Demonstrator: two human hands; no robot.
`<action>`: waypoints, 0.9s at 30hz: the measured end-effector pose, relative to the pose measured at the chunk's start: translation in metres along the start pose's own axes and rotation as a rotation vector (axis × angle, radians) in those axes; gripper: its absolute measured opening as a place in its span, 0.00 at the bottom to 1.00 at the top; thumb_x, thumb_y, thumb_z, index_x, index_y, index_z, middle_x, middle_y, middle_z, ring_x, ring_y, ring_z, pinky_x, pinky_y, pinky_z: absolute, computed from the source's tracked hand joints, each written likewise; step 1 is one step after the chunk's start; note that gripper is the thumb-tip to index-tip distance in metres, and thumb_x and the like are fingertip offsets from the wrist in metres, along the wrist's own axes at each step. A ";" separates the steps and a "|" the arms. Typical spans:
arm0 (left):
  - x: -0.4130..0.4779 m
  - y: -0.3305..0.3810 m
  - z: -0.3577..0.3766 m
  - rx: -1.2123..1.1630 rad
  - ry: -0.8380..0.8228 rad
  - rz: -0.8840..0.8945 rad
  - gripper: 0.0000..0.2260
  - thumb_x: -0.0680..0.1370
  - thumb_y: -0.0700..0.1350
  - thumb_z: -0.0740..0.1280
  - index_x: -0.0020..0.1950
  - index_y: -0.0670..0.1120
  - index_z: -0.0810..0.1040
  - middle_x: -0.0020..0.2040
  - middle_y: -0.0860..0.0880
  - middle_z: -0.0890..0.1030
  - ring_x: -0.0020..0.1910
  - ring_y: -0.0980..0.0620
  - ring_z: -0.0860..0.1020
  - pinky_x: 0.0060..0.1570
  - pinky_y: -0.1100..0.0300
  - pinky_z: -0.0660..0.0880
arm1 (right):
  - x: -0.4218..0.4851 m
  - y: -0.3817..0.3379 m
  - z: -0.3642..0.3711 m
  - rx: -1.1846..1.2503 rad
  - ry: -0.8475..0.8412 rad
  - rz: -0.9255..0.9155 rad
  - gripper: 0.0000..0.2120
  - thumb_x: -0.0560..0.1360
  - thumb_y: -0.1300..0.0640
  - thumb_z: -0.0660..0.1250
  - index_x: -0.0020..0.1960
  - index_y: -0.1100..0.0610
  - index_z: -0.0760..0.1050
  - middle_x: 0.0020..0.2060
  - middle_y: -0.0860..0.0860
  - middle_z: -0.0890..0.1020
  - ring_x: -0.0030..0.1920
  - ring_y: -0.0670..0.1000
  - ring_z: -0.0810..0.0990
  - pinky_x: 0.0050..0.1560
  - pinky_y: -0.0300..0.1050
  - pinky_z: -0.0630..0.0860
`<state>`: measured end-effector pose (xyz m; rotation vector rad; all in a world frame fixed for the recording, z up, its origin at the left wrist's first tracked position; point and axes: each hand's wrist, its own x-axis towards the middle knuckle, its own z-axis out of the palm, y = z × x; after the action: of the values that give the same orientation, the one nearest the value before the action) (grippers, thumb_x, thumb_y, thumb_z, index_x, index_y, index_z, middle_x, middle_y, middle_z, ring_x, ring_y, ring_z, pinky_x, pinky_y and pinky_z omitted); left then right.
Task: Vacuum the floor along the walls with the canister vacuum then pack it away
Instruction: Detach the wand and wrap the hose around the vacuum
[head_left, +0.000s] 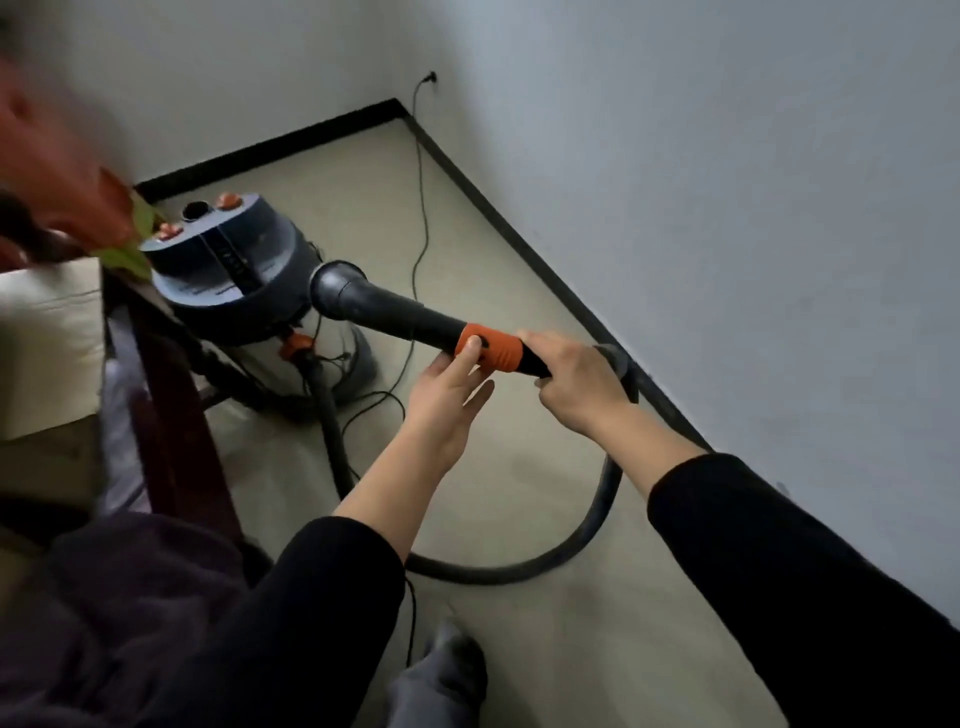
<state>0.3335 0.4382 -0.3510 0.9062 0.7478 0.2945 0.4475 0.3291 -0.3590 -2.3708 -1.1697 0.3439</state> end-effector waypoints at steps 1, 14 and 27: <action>0.017 0.019 -0.018 -0.037 0.036 0.019 0.16 0.82 0.46 0.62 0.69 0.46 0.70 0.60 0.49 0.78 0.56 0.54 0.78 0.57 0.60 0.72 | 0.033 -0.018 0.005 -0.010 -0.021 -0.045 0.23 0.71 0.70 0.63 0.64 0.56 0.72 0.52 0.54 0.79 0.53 0.56 0.76 0.50 0.49 0.73; 0.159 0.183 -0.129 -0.290 0.269 0.259 0.18 0.81 0.49 0.64 0.68 0.43 0.72 0.65 0.44 0.77 0.66 0.49 0.75 0.70 0.53 0.67 | 0.297 -0.146 0.020 -0.109 -0.201 -0.415 0.25 0.71 0.70 0.65 0.64 0.53 0.71 0.53 0.52 0.78 0.54 0.54 0.76 0.53 0.43 0.70; 0.306 0.219 -0.190 -0.577 0.673 0.165 0.17 0.80 0.46 0.64 0.67 0.41 0.71 0.59 0.44 0.79 0.53 0.50 0.79 0.59 0.58 0.72 | 0.499 -0.137 0.110 -0.060 -0.447 -0.429 0.13 0.72 0.56 0.73 0.57 0.52 0.78 0.45 0.45 0.75 0.48 0.49 0.74 0.49 0.42 0.68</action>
<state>0.4358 0.8450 -0.3908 0.3011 1.1242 0.9385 0.6101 0.8313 -0.3911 -2.0679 -1.8690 0.7170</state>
